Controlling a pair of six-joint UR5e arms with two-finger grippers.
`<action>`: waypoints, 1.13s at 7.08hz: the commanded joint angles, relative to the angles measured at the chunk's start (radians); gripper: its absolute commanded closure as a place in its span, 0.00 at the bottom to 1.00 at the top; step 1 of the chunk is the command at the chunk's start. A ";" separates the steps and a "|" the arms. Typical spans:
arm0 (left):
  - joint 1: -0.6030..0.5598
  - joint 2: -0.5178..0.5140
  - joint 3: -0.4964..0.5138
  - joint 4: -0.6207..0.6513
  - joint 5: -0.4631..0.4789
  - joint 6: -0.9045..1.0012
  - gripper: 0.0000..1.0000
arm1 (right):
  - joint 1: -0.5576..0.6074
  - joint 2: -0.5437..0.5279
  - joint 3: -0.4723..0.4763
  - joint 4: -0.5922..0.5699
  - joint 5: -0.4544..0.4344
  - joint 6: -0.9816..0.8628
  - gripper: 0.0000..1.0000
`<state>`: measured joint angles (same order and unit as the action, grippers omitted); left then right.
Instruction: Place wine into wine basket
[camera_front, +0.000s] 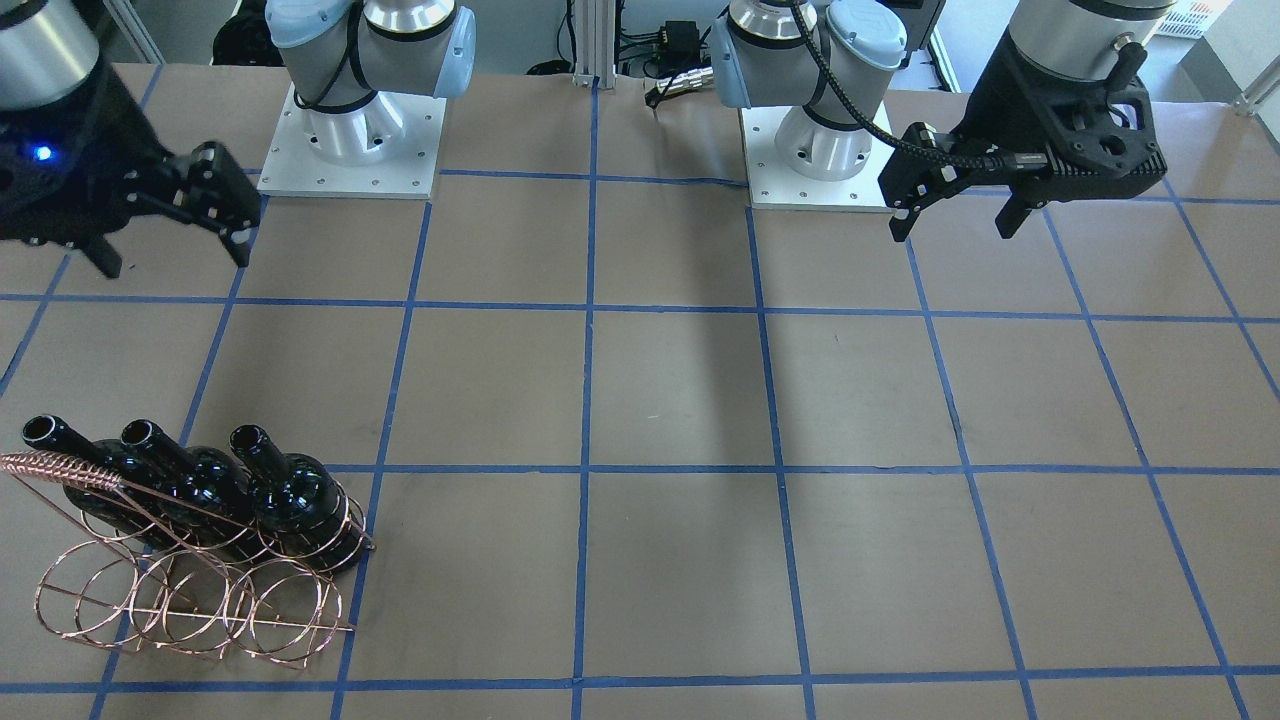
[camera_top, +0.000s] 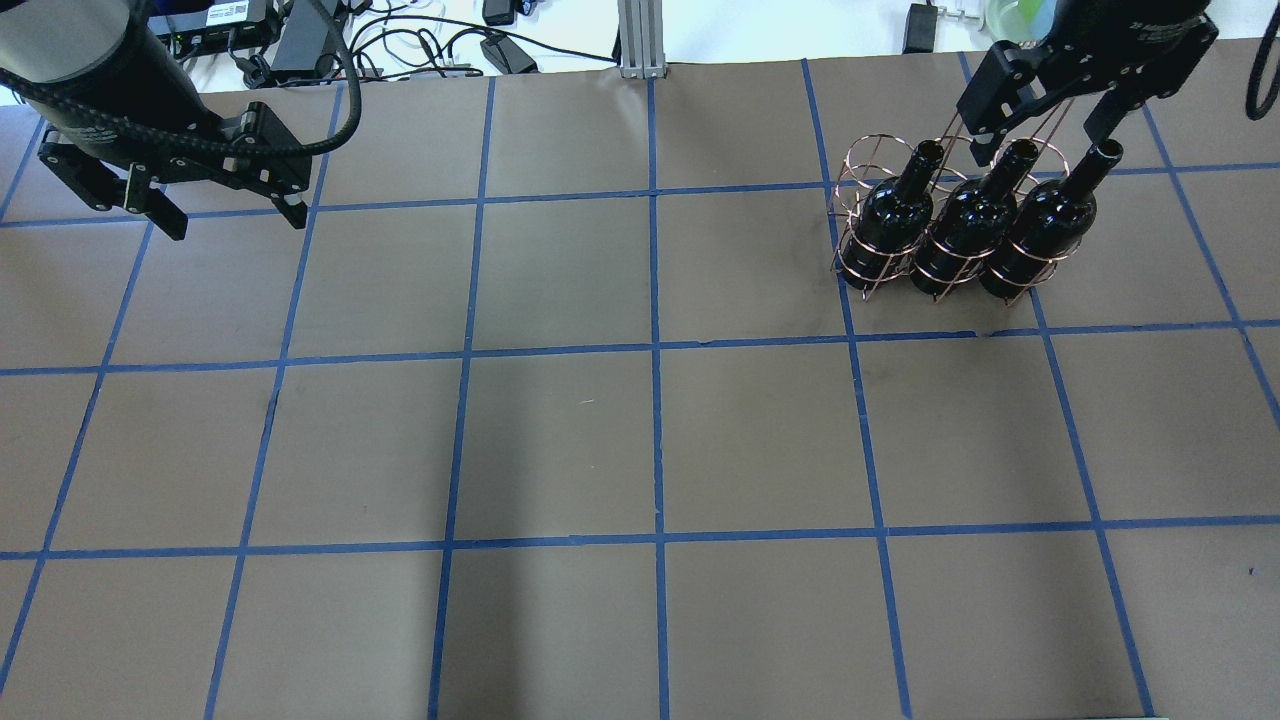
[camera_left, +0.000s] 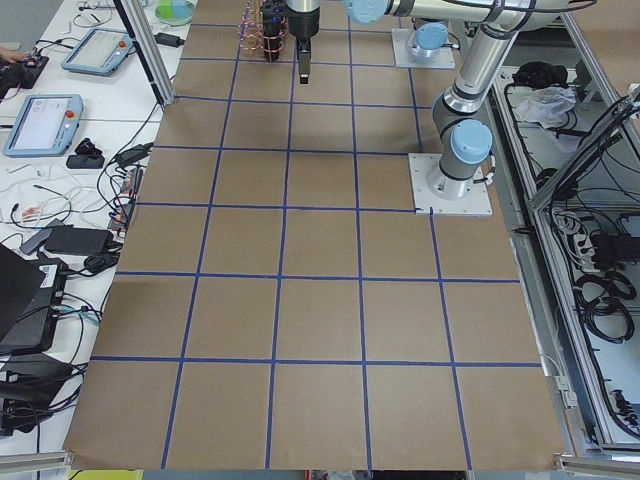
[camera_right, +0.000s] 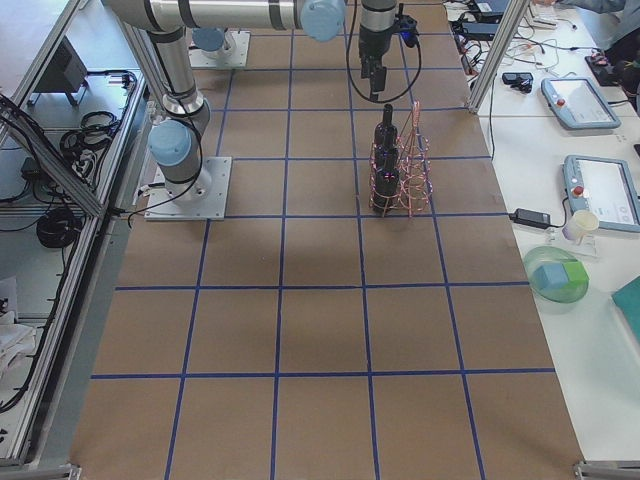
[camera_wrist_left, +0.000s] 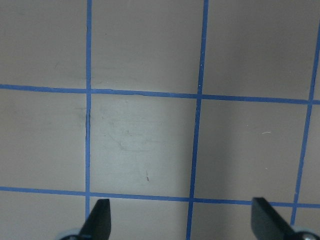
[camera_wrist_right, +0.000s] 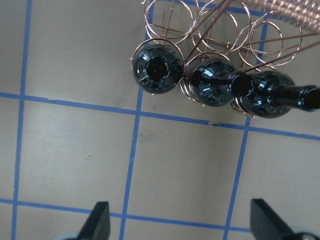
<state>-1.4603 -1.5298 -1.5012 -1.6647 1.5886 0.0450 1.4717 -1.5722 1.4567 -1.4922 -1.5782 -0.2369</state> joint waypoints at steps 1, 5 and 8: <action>0.003 -0.007 -0.001 0.002 -0.001 0.003 0.00 | 0.080 -0.199 0.153 0.036 0.067 0.130 0.00; 0.003 -0.016 -0.002 0.000 0.001 0.006 0.00 | 0.130 -0.078 0.011 -0.027 0.083 0.254 0.00; 0.003 -0.012 -0.014 0.000 -0.001 0.007 0.00 | 0.174 -0.048 -0.022 -0.019 0.009 0.337 0.00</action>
<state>-1.4573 -1.5452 -1.5074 -1.6643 1.5872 0.0520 1.6395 -1.6284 1.4426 -1.5100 -1.5477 0.0787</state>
